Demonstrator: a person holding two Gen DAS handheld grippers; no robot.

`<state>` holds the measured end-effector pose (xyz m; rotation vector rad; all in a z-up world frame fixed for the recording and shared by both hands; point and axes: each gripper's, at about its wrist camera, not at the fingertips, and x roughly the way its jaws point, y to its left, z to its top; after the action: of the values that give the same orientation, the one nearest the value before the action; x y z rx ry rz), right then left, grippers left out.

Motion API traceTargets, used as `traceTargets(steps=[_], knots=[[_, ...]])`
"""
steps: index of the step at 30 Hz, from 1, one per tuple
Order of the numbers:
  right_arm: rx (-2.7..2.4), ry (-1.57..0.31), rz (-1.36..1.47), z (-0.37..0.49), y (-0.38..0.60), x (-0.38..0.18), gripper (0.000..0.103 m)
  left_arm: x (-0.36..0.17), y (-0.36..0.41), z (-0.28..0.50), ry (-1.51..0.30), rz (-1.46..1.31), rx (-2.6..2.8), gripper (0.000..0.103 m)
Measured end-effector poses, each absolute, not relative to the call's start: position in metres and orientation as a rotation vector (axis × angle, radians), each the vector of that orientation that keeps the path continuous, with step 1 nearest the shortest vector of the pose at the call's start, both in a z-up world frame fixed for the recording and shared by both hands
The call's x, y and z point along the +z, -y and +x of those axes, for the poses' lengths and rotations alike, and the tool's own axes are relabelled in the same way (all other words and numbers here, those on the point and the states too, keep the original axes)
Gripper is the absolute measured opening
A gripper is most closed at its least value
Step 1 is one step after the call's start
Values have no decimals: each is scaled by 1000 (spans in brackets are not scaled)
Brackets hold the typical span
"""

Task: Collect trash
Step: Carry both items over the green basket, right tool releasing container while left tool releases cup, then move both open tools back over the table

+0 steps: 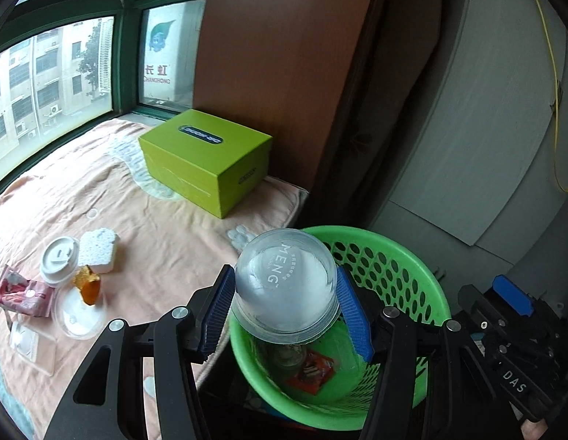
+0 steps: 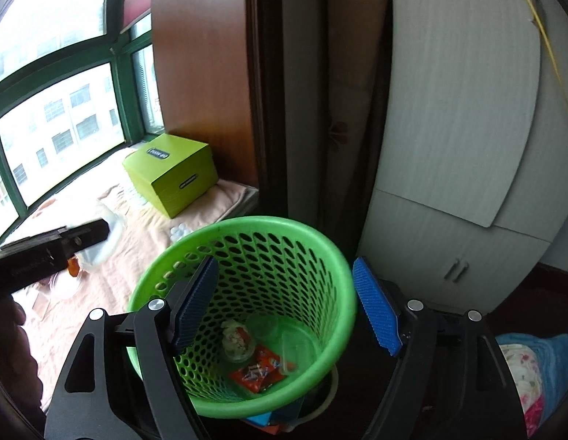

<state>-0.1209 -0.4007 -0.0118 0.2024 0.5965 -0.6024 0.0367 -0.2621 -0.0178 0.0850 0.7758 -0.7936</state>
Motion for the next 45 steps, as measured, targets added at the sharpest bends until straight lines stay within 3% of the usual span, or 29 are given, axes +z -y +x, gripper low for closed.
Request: traceTargets(steps=[9, 11, 20, 33, 45], knots=[[-615, -582, 215, -127, 405, -9, 76, -31, 284, 25, -825, 114, -843, 55], [-618, -579, 215, -128, 405, -9, 76, -32, 284, 24, -826, 118, -843, 62], [-585, -579, 208, -121, 396, -6, 76, -26, 265, 27, -811, 109, -790, 72], [-426, -600, 162, -78, 355, -7, 81, -25, 176, 57, -796, 32, -564, 81], [-262, -634, 105, -30, 302, -12, 82, -60, 67, 94, -837, -37, -299, 83]])
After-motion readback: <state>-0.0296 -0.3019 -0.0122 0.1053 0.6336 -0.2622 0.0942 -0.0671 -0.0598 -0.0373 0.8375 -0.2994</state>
